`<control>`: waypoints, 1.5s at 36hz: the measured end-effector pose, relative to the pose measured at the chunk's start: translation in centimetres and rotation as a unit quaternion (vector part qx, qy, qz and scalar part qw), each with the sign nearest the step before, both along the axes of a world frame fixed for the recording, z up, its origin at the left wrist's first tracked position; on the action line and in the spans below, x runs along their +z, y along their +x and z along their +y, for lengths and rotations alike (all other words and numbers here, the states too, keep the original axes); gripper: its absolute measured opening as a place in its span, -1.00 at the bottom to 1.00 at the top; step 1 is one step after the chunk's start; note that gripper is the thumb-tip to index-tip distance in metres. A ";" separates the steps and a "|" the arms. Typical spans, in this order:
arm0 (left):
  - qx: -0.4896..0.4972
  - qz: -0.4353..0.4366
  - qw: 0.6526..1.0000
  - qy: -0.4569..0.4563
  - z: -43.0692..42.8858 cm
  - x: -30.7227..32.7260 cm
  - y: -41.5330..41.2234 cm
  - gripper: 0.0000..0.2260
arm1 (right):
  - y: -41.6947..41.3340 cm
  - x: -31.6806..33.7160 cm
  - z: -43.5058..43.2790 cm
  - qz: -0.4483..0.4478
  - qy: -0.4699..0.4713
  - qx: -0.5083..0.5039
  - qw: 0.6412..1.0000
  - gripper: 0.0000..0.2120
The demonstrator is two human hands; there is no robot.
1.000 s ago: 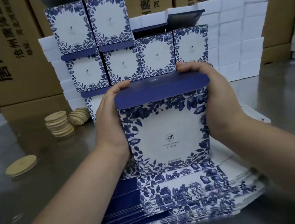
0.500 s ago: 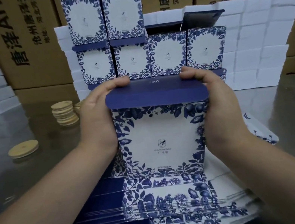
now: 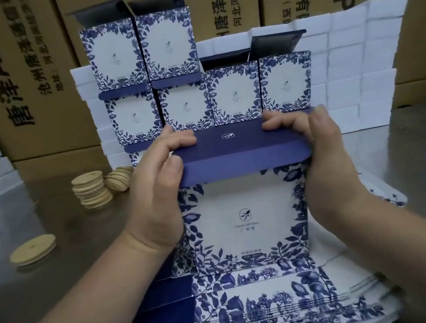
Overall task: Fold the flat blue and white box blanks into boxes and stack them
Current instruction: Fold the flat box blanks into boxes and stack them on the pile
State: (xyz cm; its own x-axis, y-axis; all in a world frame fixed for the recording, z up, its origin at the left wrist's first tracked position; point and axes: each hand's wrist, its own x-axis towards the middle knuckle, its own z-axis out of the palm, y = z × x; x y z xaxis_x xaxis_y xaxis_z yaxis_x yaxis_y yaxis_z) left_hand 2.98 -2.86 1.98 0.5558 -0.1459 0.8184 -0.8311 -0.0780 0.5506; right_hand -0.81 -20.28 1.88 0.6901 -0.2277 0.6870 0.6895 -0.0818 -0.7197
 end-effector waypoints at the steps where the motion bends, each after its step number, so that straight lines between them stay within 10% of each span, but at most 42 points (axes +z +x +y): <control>1: -0.007 -0.001 1.000 0.003 0.1 0.1 0.1 -0.67 | 0.1 0.2 -0.2 0.000 -0.020 -0.007 1.000 -0.65; 9: -0.029 -0.081 0.996 0.028 0.7 0.8 0.1 -0.68 | -1.3 1.1 -0.4 -0.049 -0.214 -0.060 0.974 -0.72; 45: 0.028 -0.007 0.999 0.027 0.6 -0.2 -2.1 -0.86 | -1.5 1.2 0.0 -0.163 -0.282 -0.127 0.937 -0.80; 54: 0.041 -0.095 0.994 0.028 1.2 -0.2 -2.2 -0.81 | -0.4 2.4 -1.1 0.026 0.002 -0.049 0.998 -0.81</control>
State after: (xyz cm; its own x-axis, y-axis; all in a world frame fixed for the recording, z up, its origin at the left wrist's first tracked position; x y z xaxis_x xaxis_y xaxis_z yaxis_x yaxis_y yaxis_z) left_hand 0.81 -1.61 1.76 0.4036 -0.1544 0.9018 -0.9094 -0.1757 0.3769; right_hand -1.23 -21.40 4.31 0.6996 -0.2974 0.6498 0.6399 -0.1440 -0.7548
